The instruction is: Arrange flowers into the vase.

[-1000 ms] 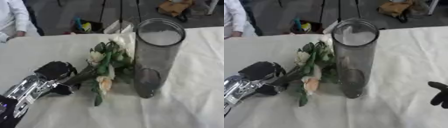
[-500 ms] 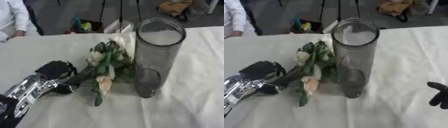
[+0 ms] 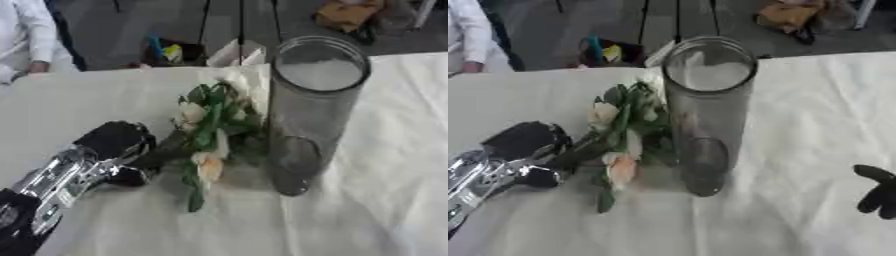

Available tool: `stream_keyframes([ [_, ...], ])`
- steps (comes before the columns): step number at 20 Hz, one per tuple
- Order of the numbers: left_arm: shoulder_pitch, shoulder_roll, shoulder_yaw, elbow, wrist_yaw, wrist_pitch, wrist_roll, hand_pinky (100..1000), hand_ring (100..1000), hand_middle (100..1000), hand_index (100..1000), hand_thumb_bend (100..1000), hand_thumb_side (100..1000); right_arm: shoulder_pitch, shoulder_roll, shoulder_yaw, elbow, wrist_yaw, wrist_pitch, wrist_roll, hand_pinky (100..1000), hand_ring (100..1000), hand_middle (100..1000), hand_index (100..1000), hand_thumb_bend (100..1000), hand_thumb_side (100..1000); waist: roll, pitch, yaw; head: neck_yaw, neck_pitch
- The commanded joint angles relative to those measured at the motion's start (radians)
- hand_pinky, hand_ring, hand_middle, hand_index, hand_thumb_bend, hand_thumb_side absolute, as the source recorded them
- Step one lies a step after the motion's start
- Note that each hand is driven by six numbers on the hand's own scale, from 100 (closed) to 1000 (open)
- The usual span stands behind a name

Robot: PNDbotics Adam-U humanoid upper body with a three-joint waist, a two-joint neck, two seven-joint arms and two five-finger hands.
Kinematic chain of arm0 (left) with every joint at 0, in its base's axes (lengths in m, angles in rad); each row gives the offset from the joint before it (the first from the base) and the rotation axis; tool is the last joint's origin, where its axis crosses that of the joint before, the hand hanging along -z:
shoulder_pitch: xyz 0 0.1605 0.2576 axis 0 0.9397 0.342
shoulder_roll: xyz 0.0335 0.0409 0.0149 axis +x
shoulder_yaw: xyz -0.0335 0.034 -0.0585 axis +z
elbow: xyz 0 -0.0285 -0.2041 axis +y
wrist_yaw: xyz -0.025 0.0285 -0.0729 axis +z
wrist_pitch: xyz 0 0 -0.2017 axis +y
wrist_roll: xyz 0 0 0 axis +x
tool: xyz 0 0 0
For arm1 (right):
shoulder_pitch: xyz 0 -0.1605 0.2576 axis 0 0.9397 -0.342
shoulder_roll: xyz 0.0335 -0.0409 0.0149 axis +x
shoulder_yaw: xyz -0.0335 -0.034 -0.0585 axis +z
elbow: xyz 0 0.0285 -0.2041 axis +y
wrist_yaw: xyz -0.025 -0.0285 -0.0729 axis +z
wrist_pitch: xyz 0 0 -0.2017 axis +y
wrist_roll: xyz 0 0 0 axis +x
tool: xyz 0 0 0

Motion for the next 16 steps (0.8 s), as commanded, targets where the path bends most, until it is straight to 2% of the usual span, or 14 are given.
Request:
stream_keyframes([
  [1,-0.018,0.010,0.009,-0.006,0.027,0.017,0.016,100,201,331,513,100,466,-0.001,-0.005,-0.003,-0.019,0.009,0.000,0.003,887,568,472,694,100,1000,0.012,-0.003,-0.001,0.003,-0.013],
  [2,-0.019,0.009,0.011,-0.004,0.036,0.025,0.024,100,161,285,474,100,437,-0.001,-0.004,-0.003,-0.019,0.009,0.000,0.004,887,568,472,694,100,1000,0.012,-0.003,-0.001,0.003,-0.013],
  [5,-0.023,0.004,0.017,0.005,0.068,0.048,0.056,100,100,210,409,100,424,-0.001,-0.003,-0.004,-0.019,0.011,-0.001,0.005,887,568,472,694,100,1000,0.012,-0.003,-0.003,0.004,-0.014],
  [10,-0.029,-0.004,0.024,0.031,0.112,0.074,0.100,100,100,100,307,100,424,-0.001,0.000,-0.005,-0.019,0.013,-0.002,0.006,888,569,471,695,100,1000,0.012,-0.001,-0.008,0.006,-0.017],
  [14,-0.032,-0.008,0.033,0.048,0.137,0.090,0.134,100,100,100,218,100,415,0.000,0.001,-0.005,-0.019,0.015,-0.001,0.008,889,569,470,695,100,1000,0.012,-0.001,-0.009,0.006,-0.018],
  [16,-0.035,-0.011,0.038,0.057,0.148,0.100,0.154,100,100,100,179,100,471,0.000,0.002,-0.005,-0.019,0.015,-0.001,0.009,889,569,470,695,100,1000,0.012,0.000,-0.009,0.006,-0.018],
])
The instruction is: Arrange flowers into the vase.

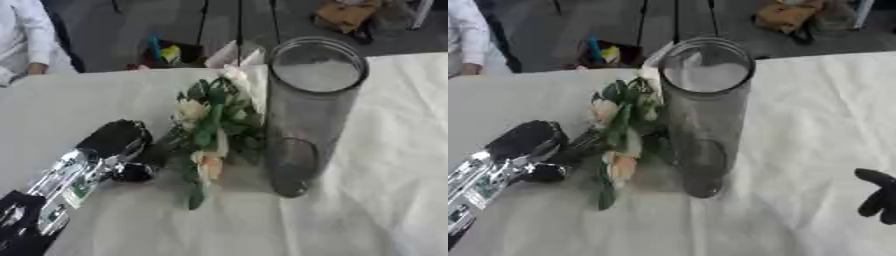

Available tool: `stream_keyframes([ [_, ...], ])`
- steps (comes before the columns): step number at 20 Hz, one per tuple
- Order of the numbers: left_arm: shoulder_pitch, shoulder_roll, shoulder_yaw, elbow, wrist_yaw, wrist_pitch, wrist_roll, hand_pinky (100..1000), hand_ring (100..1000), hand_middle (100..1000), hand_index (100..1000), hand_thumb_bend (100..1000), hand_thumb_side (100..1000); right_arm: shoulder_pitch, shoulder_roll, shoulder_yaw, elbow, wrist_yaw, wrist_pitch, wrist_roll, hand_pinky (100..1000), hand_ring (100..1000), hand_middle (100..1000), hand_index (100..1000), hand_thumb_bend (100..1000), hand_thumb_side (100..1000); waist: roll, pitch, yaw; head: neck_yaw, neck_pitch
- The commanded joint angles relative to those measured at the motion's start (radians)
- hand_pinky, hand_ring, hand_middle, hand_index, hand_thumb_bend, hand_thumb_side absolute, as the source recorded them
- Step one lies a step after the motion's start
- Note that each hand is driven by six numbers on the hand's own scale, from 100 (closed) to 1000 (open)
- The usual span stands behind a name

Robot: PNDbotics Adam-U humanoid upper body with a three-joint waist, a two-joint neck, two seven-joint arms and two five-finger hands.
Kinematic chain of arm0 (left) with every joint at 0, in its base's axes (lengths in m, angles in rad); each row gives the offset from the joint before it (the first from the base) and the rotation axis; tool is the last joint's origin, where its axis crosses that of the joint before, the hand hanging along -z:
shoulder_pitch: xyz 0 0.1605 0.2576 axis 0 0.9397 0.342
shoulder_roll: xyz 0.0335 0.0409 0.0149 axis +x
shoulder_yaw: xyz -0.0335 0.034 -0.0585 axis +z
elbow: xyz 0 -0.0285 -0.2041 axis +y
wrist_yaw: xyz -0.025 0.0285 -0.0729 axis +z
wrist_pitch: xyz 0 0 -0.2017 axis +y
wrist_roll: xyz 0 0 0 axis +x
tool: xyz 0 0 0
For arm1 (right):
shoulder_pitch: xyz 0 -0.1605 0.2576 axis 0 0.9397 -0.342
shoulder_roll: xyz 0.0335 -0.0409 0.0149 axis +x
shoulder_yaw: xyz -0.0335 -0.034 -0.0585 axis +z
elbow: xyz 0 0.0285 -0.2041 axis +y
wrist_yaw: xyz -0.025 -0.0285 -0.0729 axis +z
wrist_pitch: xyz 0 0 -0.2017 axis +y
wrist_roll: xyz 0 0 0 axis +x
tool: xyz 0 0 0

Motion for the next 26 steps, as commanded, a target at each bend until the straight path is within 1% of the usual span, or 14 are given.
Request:
stream_keyframes([
  [1,-0.021,0.013,0.029,0.005,0.020,0.015,0.036,100,100,100,179,100,471,-0.001,-0.006,-0.005,-0.019,0.003,-0.003,0.006,889,569,470,695,100,1000,0.012,-0.004,-0.001,0.002,-0.009],
  [2,-0.022,0.012,0.032,0.009,0.025,0.020,0.048,100,100,100,158,100,492,-0.001,-0.006,-0.005,-0.019,0.003,-0.003,0.006,889,569,470,695,100,1000,0.012,-0.004,-0.002,0.002,-0.009],
  [5,-0.025,0.008,0.041,0.022,0.048,0.030,0.078,100,100,100,140,100,525,0.000,-0.005,-0.006,-0.019,0.002,-0.004,0.007,889,569,469,695,100,1000,0.011,-0.003,-0.004,0.002,-0.008],
  [7,-0.024,0.008,0.046,0.030,0.062,0.032,0.091,100,100,100,130,100,514,0.000,-0.004,-0.006,-0.019,0.001,-0.004,0.008,889,569,469,696,100,1000,0.011,-0.002,-0.003,0.002,-0.008],
  [13,-0.018,0.013,0.058,0.026,0.108,0.036,0.118,100,100,100,122,100,518,0.001,-0.005,-0.007,-0.019,-0.001,-0.004,0.009,889,569,468,696,100,1000,0.007,-0.003,0.005,-0.001,-0.006],
  [21,-0.010,0.029,0.076,-0.012,0.154,0.054,0.123,100,100,100,118,100,533,0.002,-0.007,-0.010,-0.019,-0.010,-0.007,0.010,888,570,468,696,100,1000,0.002,-0.005,0.012,-0.005,-0.003],
  [26,-0.008,0.032,0.076,-0.024,0.162,0.061,0.121,100,100,100,118,100,533,0.002,-0.008,-0.010,-0.019,-0.011,-0.007,0.010,888,570,468,696,100,1000,0.001,-0.005,0.012,-0.006,-0.003],
])
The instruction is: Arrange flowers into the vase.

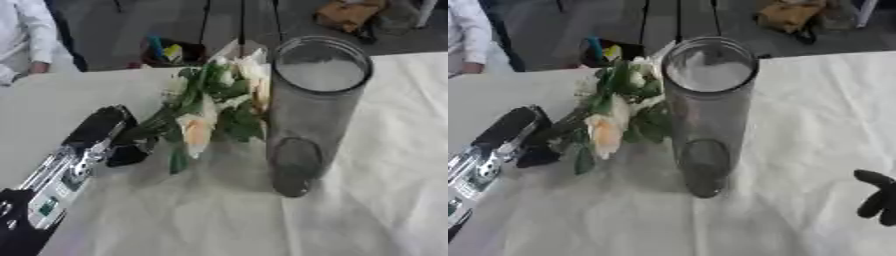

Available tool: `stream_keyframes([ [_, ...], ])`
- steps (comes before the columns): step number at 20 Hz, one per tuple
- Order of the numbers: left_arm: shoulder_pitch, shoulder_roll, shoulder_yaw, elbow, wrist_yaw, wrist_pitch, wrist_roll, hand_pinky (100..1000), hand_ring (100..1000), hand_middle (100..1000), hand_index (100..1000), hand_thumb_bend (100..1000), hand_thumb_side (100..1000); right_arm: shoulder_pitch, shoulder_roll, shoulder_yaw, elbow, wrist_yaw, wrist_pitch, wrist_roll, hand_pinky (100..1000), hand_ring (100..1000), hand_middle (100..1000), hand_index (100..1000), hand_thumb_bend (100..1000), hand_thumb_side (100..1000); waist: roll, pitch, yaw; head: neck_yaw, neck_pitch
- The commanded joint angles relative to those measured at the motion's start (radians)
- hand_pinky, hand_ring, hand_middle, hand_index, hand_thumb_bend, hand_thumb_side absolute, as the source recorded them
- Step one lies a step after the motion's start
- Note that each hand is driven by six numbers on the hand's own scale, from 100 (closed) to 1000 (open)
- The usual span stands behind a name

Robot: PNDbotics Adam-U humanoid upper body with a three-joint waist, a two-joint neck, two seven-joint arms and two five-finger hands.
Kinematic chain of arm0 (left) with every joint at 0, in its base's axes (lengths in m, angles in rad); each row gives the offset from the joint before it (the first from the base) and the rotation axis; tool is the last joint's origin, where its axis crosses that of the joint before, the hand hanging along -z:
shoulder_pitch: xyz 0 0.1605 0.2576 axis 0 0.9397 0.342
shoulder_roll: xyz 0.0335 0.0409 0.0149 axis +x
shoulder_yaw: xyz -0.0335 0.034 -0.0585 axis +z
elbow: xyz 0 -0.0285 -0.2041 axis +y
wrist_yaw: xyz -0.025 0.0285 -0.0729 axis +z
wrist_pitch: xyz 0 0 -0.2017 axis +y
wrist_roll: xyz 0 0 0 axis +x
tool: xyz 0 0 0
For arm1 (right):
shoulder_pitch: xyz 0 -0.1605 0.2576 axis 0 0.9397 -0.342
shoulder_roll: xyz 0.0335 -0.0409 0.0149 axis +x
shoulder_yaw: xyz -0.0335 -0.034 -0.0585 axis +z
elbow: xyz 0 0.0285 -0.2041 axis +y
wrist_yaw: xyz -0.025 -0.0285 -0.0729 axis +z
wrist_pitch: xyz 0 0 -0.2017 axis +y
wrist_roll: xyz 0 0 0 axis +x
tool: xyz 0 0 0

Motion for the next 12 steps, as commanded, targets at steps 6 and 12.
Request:
stream_keyframes([
  [6,-0.025,0.056,0.083,-0.091,0.045,0.027,0.042,100,100,100,112,100,529,0.001,-0.011,-0.009,-0.019,-0.020,-0.015,-0.004,881,570,470,697,100,1000,-0.010,-0.016,0.011,-0.010,0.008],
  [12,-0.012,0.074,0.150,-0.222,0.126,0.080,0.105,100,100,100,110,100,556,0.005,-0.013,-0.012,-0.019,-0.031,-0.020,-0.009,880,570,470,697,100,1000,-0.015,-0.023,0.013,-0.011,0.011],
])
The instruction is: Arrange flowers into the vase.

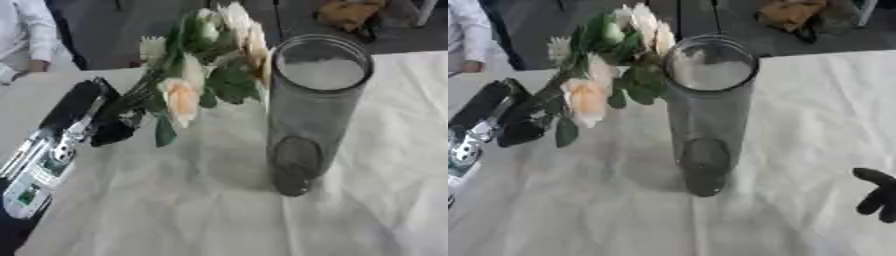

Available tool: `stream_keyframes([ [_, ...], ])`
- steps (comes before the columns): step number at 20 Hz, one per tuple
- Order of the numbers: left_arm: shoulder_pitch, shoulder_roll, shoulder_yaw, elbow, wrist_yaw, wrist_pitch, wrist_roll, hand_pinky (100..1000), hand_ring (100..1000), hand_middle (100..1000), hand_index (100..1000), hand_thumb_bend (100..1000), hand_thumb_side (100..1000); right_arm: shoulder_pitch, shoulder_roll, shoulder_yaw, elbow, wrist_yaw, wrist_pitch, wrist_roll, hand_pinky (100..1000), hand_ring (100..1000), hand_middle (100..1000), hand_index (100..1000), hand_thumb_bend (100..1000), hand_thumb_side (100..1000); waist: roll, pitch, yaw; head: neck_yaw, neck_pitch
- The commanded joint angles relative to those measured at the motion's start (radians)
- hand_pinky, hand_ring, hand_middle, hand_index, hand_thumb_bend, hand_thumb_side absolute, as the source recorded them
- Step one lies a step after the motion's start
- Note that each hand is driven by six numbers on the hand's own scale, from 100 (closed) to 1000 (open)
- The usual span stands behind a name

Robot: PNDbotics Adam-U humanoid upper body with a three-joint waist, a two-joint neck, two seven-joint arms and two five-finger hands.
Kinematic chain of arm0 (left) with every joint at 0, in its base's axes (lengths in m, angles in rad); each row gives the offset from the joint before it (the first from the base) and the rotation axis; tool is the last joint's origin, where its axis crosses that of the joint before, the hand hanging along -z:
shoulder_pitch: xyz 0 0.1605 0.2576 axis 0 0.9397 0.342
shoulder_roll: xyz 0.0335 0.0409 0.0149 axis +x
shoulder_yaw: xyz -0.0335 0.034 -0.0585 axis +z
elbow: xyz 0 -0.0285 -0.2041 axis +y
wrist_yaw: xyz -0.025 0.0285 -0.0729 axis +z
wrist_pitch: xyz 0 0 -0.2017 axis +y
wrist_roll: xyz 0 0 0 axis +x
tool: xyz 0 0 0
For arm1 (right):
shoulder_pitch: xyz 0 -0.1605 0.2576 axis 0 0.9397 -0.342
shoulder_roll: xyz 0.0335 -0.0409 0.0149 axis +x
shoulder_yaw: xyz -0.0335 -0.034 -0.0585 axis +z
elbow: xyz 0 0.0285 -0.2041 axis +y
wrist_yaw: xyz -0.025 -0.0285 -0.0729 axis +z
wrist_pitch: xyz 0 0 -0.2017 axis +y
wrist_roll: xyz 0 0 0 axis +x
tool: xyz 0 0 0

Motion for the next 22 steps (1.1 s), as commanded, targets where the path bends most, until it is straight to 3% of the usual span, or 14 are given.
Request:
stream_keyframes([
  [1,-0.008,0.043,0.047,-0.084,0.046,0.033,0.022,100,100,100,110,100,556,-0.002,-0.013,-0.006,-0.019,-0.014,-0.008,0.002,880,570,470,697,100,1000,-0.014,-0.023,0.003,-0.002,0.002],
  [15,-0.056,0.033,0.126,-0.249,0.237,0.145,0.036,100,100,100,105,100,640,0.011,-0.022,-0.008,-0.019,-0.034,-0.007,-0.006,875,570,473,697,100,1000,-0.012,-0.048,-0.002,0.003,0.015],
  [22,-0.093,0.005,0.138,-0.292,0.329,0.193,0.037,100,100,100,105,100,705,0.017,-0.038,-0.004,-0.019,-0.060,0.001,-0.016,868,571,476,697,100,1000,-0.003,-0.077,-0.015,0.009,0.037],
])
